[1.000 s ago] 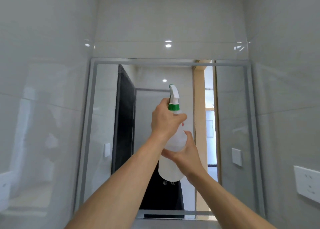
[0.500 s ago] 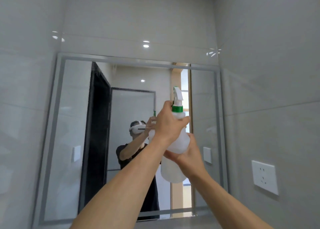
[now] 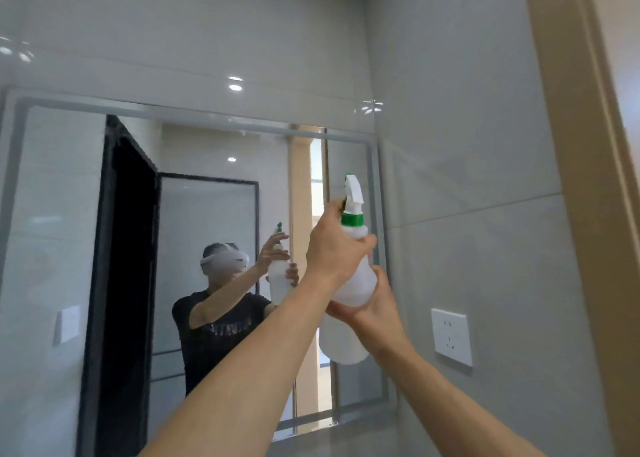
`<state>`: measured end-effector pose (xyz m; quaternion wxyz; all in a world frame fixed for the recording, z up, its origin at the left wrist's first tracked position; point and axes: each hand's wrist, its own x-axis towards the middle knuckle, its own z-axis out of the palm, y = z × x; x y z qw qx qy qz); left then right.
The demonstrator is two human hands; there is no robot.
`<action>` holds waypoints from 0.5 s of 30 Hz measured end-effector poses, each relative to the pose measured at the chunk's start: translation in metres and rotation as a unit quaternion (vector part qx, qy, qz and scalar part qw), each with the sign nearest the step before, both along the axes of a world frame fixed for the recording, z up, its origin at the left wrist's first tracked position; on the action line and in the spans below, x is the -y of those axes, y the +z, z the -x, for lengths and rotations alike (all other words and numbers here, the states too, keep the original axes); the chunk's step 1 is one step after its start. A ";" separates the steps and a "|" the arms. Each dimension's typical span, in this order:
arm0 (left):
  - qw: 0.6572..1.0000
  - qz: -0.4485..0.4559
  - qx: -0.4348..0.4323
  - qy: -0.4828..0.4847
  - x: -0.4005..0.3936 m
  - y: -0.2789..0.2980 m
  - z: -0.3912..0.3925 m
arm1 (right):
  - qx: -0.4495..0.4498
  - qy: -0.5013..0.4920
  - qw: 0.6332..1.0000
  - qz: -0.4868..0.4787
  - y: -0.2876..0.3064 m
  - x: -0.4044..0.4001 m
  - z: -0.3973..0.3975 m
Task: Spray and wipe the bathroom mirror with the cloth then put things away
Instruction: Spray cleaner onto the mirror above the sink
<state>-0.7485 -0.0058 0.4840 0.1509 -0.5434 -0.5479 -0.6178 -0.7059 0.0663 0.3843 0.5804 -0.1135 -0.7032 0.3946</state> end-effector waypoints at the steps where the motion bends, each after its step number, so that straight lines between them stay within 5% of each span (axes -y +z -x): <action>1: 1.000 -0.001 0.003 -0.007 -0.004 0.000 -0.004 | -0.002 -0.005 1.000 0.001 -0.001 -0.003 -0.004; 15: 1.000 -0.023 0.008 -0.005 -0.036 -0.023 -0.028 | 0.027 -0.035 0.999 0.018 -0.019 -0.022 -0.040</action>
